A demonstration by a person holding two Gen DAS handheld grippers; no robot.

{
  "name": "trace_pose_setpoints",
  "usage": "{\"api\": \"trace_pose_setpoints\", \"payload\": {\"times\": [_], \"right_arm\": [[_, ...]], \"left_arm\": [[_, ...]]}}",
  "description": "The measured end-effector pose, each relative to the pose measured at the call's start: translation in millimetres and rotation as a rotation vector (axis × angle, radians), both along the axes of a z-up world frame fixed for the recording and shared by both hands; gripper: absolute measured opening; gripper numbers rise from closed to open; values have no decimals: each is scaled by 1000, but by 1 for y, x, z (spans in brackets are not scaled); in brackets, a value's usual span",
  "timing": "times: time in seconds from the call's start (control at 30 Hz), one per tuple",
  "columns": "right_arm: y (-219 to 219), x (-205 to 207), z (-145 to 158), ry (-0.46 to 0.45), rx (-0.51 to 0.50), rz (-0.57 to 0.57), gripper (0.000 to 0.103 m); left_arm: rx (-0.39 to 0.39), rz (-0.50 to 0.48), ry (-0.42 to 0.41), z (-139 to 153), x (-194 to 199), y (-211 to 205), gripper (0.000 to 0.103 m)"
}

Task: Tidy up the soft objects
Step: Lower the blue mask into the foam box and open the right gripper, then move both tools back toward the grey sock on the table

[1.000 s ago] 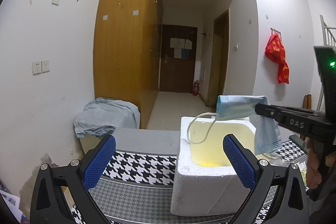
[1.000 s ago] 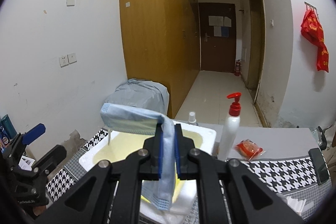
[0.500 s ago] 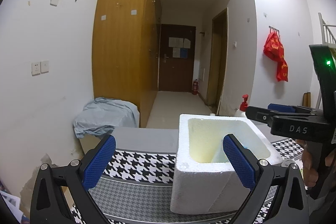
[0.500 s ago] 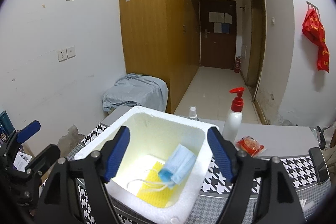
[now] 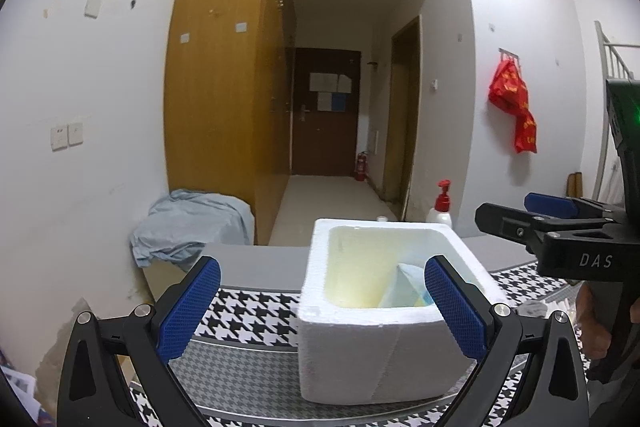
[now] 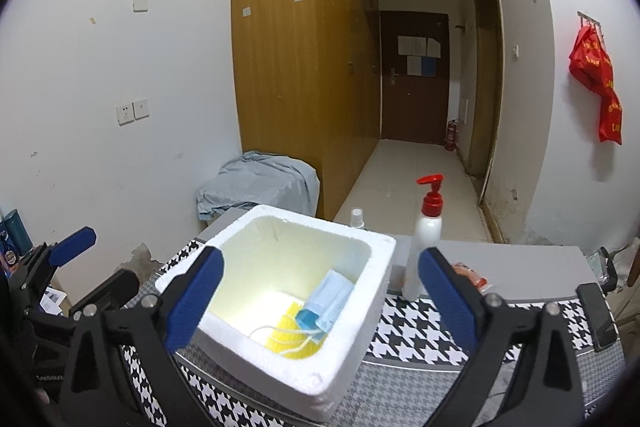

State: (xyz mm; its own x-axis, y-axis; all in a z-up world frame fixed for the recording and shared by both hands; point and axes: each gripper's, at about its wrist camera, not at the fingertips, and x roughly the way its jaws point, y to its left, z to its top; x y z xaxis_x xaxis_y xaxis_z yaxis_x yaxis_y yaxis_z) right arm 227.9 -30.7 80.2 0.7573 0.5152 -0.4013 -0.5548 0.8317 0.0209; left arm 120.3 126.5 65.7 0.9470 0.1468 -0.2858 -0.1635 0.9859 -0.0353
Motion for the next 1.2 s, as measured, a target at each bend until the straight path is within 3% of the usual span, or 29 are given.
{"api": "trace_pose_setpoints", "payload": {"times": [0.53, 1.2], "right_arm": [[-36, -24, 6, -62, 15, -2, 103], [-108, -51, 9, -143, 52, -106, 103]], "left_arm": [[0, -62, -17, 10, -1, -33, 102], [0, -131, -86, 24, -14, -89, 102]]}}
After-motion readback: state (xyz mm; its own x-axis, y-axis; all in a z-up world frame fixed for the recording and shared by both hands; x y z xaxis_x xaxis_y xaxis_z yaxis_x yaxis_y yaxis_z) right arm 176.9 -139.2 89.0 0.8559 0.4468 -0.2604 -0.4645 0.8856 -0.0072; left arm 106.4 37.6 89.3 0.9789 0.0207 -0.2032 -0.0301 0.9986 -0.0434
